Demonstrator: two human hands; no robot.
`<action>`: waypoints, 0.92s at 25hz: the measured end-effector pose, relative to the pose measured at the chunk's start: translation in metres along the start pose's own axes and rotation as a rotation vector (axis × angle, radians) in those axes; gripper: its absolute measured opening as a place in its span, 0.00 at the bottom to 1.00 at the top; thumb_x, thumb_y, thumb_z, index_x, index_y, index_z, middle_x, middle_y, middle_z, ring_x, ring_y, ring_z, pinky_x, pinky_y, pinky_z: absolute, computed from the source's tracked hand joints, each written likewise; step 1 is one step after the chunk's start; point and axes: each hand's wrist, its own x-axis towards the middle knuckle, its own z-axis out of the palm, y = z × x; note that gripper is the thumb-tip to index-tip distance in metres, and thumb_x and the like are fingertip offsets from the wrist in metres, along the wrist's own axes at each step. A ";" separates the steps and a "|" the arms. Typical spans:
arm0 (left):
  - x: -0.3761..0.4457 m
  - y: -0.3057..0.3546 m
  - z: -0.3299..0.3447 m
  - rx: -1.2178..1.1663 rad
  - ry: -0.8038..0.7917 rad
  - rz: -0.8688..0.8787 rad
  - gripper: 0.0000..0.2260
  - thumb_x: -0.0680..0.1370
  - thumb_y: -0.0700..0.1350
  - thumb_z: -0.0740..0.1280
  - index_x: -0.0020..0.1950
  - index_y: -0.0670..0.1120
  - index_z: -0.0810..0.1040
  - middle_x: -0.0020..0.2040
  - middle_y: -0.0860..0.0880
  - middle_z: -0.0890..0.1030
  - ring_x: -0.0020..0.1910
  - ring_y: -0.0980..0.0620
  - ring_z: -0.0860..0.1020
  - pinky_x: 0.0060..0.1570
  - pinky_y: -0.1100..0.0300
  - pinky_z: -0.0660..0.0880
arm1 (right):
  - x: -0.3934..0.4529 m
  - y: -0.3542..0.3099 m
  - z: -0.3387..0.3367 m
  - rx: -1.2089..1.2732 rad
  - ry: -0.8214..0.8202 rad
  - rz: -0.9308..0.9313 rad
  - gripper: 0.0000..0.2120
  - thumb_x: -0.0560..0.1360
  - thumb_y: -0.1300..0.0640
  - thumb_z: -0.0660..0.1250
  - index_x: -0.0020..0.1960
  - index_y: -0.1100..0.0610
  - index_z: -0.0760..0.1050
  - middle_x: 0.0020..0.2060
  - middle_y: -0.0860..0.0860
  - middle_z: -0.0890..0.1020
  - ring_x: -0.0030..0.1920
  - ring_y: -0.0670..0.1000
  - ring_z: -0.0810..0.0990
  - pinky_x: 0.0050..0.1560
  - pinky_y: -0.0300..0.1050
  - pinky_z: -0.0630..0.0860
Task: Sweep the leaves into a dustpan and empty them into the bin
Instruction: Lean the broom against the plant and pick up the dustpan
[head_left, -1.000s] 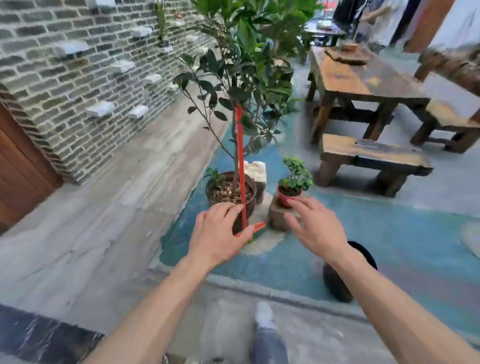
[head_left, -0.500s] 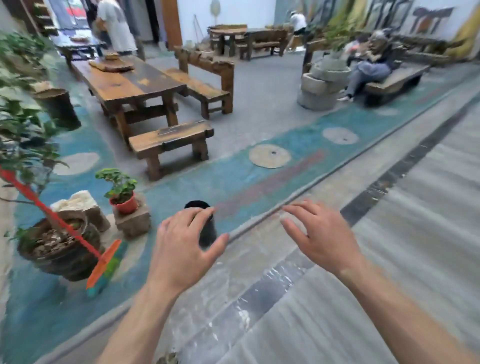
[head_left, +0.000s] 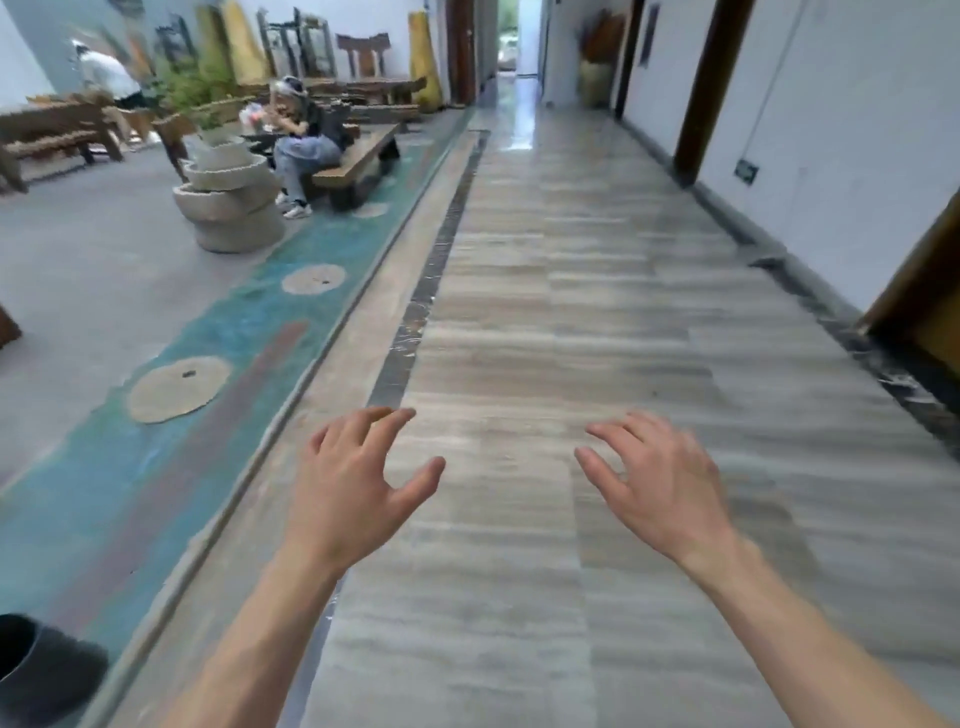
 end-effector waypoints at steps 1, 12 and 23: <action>0.014 0.029 0.017 -0.036 -0.016 0.058 0.30 0.71 0.66 0.59 0.64 0.50 0.79 0.61 0.50 0.79 0.61 0.47 0.77 0.62 0.50 0.67 | -0.008 0.029 -0.012 -0.022 0.022 0.053 0.22 0.75 0.39 0.56 0.53 0.51 0.82 0.49 0.47 0.84 0.56 0.54 0.80 0.51 0.50 0.75; 0.148 0.235 0.170 -0.240 -0.219 0.479 0.29 0.72 0.68 0.56 0.66 0.54 0.76 0.60 0.54 0.78 0.59 0.50 0.75 0.63 0.52 0.66 | -0.034 0.231 -0.063 -0.215 0.031 0.530 0.18 0.78 0.42 0.60 0.60 0.49 0.79 0.56 0.45 0.82 0.63 0.50 0.76 0.60 0.52 0.73; 0.380 0.256 0.312 -0.268 -0.315 0.536 0.28 0.73 0.66 0.56 0.67 0.54 0.75 0.62 0.55 0.77 0.61 0.51 0.75 0.62 0.55 0.67 | 0.210 0.343 0.025 -0.273 -0.072 0.561 0.16 0.78 0.43 0.59 0.61 0.45 0.79 0.54 0.43 0.84 0.56 0.48 0.80 0.54 0.47 0.74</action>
